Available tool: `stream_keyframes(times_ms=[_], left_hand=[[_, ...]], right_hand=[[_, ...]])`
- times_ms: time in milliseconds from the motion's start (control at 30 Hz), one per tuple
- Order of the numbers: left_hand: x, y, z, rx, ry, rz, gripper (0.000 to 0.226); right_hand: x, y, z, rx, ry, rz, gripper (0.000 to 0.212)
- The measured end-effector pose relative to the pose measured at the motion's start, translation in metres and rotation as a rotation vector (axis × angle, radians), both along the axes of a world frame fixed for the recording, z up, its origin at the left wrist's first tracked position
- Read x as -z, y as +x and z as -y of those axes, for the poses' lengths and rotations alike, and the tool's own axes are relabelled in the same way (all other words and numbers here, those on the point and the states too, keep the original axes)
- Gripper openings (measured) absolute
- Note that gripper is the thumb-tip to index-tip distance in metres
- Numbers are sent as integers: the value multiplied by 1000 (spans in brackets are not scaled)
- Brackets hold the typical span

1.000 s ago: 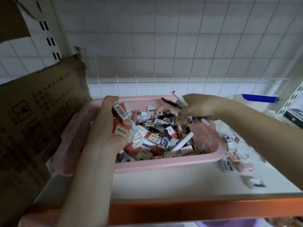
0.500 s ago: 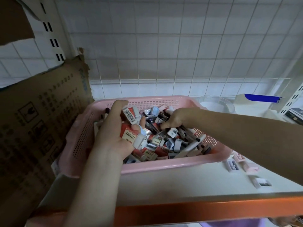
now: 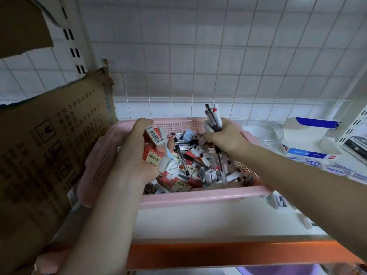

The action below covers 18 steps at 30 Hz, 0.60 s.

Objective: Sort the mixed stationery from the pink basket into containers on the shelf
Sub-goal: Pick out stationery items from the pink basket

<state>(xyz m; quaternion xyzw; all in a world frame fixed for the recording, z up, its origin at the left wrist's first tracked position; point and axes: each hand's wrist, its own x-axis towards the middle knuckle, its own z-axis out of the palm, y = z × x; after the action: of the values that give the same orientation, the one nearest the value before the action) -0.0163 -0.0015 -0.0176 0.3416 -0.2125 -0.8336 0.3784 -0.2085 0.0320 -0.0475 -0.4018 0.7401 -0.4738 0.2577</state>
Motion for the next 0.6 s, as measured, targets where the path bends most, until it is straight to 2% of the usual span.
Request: stream_keyframes(times_ms=[100, 200, 300, 433, 600], left_hand=[[-4, -2, -2, 13, -121, 270, 23], [-11, -7, 4, -27, -181, 223, 26], [-16, -12, 6, -51, -209, 266, 28], [-19, -14, 8, -55, -147, 121, 28], [-29, -27, -11, 128, -161, -23, 25]], right_hand=[[-14, -3, 4, 49, -182, -14, 29], [-27, -3, 5, 1, -237, -145, 17], [-33, 2, 7, -25, -253, -213, 25], [-61, 7, 6, 37, -426, 15, 20], [-112, -5, -29, 135, -537, 74, 20]])
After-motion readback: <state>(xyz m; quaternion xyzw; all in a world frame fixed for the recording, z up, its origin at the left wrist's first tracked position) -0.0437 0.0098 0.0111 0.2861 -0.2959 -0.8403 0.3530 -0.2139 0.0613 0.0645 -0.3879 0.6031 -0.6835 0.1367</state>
